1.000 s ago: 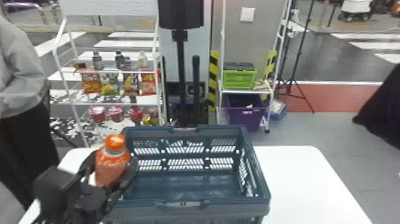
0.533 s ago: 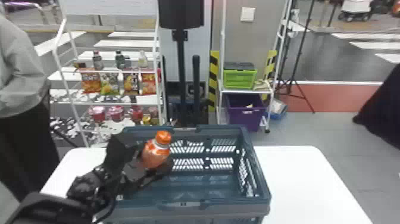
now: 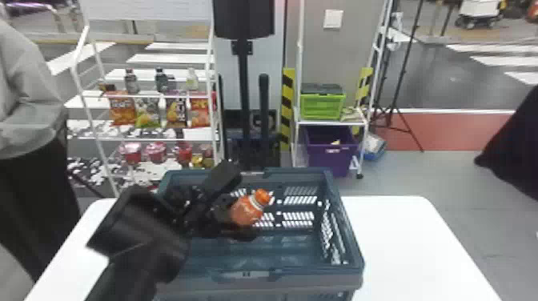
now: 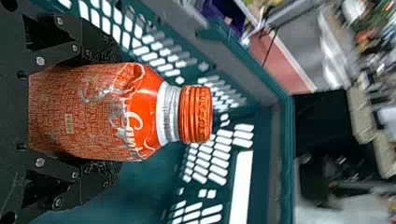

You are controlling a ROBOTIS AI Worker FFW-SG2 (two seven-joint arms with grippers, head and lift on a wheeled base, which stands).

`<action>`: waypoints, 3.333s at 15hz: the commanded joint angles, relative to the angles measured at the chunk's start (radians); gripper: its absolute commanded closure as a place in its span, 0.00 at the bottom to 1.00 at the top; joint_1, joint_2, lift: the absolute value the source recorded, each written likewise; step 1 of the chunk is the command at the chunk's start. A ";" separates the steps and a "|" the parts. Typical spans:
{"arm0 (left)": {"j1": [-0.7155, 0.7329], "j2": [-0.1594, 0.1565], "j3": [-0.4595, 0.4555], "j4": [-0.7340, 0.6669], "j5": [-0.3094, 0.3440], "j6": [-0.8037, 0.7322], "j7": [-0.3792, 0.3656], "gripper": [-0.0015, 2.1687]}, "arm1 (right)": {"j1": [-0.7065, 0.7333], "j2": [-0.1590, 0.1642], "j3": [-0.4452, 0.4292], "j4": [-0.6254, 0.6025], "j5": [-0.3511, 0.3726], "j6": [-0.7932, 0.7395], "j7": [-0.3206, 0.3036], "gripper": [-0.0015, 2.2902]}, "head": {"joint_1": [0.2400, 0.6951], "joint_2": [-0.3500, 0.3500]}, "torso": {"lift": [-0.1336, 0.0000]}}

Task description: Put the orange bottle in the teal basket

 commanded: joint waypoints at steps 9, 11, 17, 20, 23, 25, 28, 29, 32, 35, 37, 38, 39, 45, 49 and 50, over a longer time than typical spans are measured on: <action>-0.185 -0.076 -0.080 0.468 -0.380 -0.119 -0.102 0.87 | 0.022 0.001 -0.008 0.003 -0.012 -0.018 0.000 0.05 | 0.57 0.50 | 1.00; -0.185 -0.076 -0.080 0.484 -0.393 -0.116 -0.092 0.87 | 0.026 0.001 -0.009 0.003 -0.012 -0.018 0.000 0.05 | 0.57 0.50 | 1.00; -0.141 -0.076 -0.080 0.426 -0.398 -0.055 -0.020 0.01 | 0.042 0.001 -0.011 -0.004 -0.012 -0.031 0.000 0.05 | 0.57 0.50 | 1.00; -0.055 -0.076 -0.035 0.225 -0.387 -0.052 -0.005 0.01 | 0.048 0.001 -0.014 -0.004 -0.012 -0.034 0.000 0.05 | 0.57 0.50 | 1.00; 0.039 -0.068 0.031 0.000 -0.349 -0.042 -0.014 0.01 | 0.049 0.001 -0.014 -0.002 -0.014 -0.034 0.000 0.05 | 0.57 0.50 | 1.00; 0.108 -0.068 0.123 -0.146 -0.271 -0.042 0.003 0.01 | 0.051 0.001 -0.014 -0.004 -0.012 -0.037 0.000 0.05 | 0.57 0.50 | 1.00; 0.243 -0.076 0.244 -0.399 -0.085 -0.039 0.072 0.01 | 0.051 0.001 -0.014 -0.004 -0.012 -0.037 0.000 0.05 | 0.57 0.50 | 1.00; 0.292 -0.076 0.293 -0.479 0.005 -0.036 0.105 0.01 | 0.051 0.001 -0.014 -0.005 -0.012 -0.037 0.000 0.05 | 0.57 0.50 | 1.00; 0.462 -0.076 0.463 -0.710 0.363 -0.027 0.204 0.01 | 0.051 0.001 -0.014 -0.017 -0.012 -0.040 0.002 0.05 | 0.57 0.50 | 1.00; 0.672 -0.076 0.551 -0.881 0.527 -0.033 0.314 0.01 | 0.051 0.001 -0.008 -0.031 -0.014 -0.049 0.003 0.05 | 0.57 0.50 | 1.00; 0.850 -0.076 0.584 -0.921 0.602 -0.162 0.418 0.01 | 0.048 0.001 0.005 -0.039 -0.017 -0.052 0.003 0.05 | 0.57 0.50 | 1.00; 0.935 -0.076 0.580 -0.921 0.622 -0.297 0.463 0.01 | 0.048 0.001 0.009 -0.043 -0.017 -0.052 0.003 0.05 | 0.57 0.50 | 1.00; 1.025 -0.076 0.571 -0.915 0.653 -0.407 0.506 0.01 | 0.046 0.001 0.018 -0.048 -0.020 -0.052 0.003 0.05 | 0.57 0.50 | 1.00; 1.304 -0.076 0.333 -0.746 0.634 -0.797 0.860 0.01 | 0.019 0.001 0.071 -0.043 -0.046 -0.046 -0.012 0.05 | 0.57 0.50 | 1.00; 1.329 -0.076 0.265 -0.706 0.614 -0.828 0.984 0.02 | -0.009 -0.037 0.101 -0.017 -0.060 -0.028 -0.026 0.05 | 0.57 0.50 | 1.00; 1.340 -0.076 0.265 -0.715 0.616 -0.828 0.984 0.02 | -0.011 -0.052 0.109 -0.017 -0.060 -0.025 -0.032 0.05 | 0.57 0.50 | 1.00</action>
